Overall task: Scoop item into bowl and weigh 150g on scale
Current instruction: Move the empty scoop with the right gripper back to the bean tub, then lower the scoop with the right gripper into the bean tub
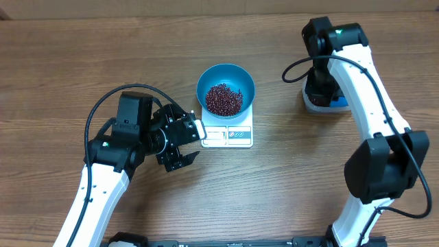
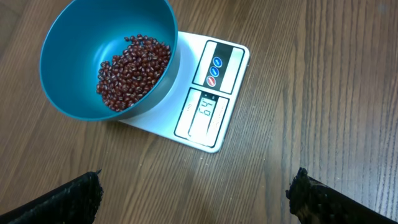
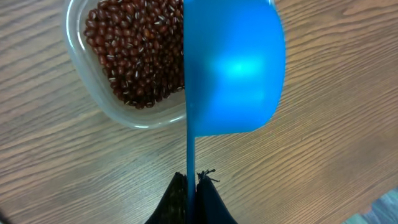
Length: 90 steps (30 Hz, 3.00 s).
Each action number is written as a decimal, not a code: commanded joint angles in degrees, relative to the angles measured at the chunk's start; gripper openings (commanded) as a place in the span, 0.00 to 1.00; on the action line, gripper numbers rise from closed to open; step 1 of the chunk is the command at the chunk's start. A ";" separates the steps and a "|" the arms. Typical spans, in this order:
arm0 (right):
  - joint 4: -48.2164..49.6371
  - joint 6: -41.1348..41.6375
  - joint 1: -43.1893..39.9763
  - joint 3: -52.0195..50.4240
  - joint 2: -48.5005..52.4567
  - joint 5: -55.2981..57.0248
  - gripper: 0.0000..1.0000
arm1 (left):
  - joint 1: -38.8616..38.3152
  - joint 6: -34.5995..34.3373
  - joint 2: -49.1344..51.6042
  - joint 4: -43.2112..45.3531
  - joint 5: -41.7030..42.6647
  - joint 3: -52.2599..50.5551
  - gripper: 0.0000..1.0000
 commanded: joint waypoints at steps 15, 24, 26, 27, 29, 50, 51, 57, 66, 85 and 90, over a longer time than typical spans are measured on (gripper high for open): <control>1.25 1.81 -0.07 0.07 4.37 4.46 0.04 | -0.39 -0.59 0.33 -0.02 0.48 -0.31 0.99; 1.84 1.81 -0.09 0.07 6.05 5.07 0.04 | -0.39 -0.59 0.33 -0.02 0.48 -0.31 0.99; 2.05 1.81 -0.07 0.07 6.16 5.07 0.04 | -0.39 -0.59 0.33 -0.02 0.48 -0.31 0.99; 2.10 1.81 -0.07 0.07 6.16 5.07 0.04 | -0.39 -0.59 0.33 -0.02 0.48 -0.31 0.99; 2.34 1.79 -0.07 0.07 6.16 5.07 0.04 | -0.39 -0.59 0.33 -0.02 0.48 -0.31 1.00; 4.24 0.11 -0.07 -0.24 6.21 3.56 0.04 | -0.39 -0.59 0.33 -0.02 0.48 -0.31 0.99; 4.24 0.11 -0.07 -0.48 6.21 3.56 0.04 | -0.39 -0.59 0.33 -0.02 0.48 -0.31 0.99; 5.29 0.11 -0.07 -3.48 6.27 3.54 0.04 | -0.39 -0.59 0.33 -0.02 0.48 -0.31 1.00; 6.21 -0.15 -0.07 -4.11 6.27 -0.31 0.04 | -0.39 -0.59 0.33 -0.02 0.48 -0.31 0.99; 7.91 -3.15 -0.07 -4.11 6.27 -11.52 0.04 | -0.39 -0.59 0.33 -0.02 0.48 -0.31 1.00; 8.90 -4.26 -0.07 -4.11 6.27 -16.11 0.04 | -0.39 -0.59 0.33 -0.02 0.48 -0.31 0.99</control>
